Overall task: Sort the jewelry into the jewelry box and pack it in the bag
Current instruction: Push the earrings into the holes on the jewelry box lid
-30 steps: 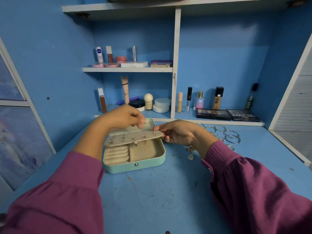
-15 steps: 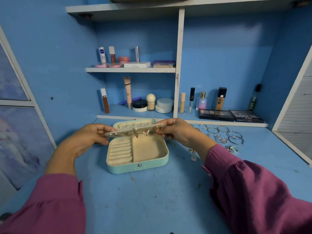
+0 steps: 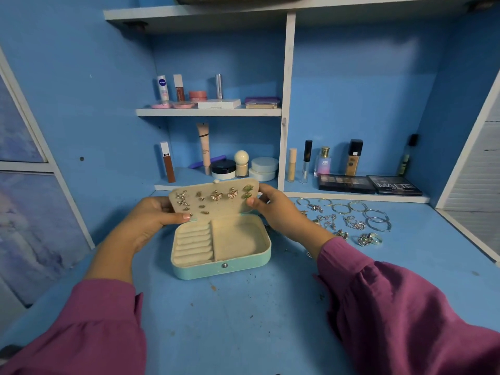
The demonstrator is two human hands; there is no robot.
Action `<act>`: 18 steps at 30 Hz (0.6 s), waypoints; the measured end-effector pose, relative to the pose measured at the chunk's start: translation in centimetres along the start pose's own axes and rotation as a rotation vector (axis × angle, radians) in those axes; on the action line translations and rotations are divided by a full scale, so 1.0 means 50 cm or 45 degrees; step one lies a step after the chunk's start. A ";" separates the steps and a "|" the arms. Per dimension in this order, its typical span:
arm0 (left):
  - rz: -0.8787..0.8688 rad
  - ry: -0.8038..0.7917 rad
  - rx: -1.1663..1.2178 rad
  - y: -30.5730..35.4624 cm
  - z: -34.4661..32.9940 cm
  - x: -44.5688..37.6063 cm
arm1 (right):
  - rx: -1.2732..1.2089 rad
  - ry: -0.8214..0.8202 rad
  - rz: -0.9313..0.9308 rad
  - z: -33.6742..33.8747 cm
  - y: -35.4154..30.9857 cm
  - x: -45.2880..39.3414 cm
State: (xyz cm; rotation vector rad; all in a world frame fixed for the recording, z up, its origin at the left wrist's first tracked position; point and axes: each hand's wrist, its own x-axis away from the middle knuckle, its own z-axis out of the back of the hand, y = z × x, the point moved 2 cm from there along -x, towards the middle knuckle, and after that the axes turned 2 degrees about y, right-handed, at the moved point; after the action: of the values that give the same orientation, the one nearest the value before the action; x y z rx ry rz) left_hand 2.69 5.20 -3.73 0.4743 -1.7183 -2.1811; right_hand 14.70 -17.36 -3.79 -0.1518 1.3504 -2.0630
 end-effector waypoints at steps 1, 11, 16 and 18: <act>-0.011 0.016 -0.001 -0.001 -0.002 0.000 | 0.000 0.004 0.001 -0.001 -0.002 0.000; -0.094 0.133 -0.016 -0.008 -0.020 0.002 | -0.046 0.073 0.019 0.005 0.002 -0.005; -0.103 0.169 0.014 -0.011 -0.023 0.006 | -0.038 0.064 0.027 0.020 0.002 -0.001; -0.111 0.174 0.019 -0.014 -0.024 0.006 | -0.030 0.067 0.022 0.024 0.002 0.002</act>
State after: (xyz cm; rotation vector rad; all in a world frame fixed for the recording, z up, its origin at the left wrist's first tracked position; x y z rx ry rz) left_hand 2.95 4.18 -4.69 0.6970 -1.6713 -2.1414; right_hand 15.20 -18.39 -3.35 -0.0966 1.4034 -2.0497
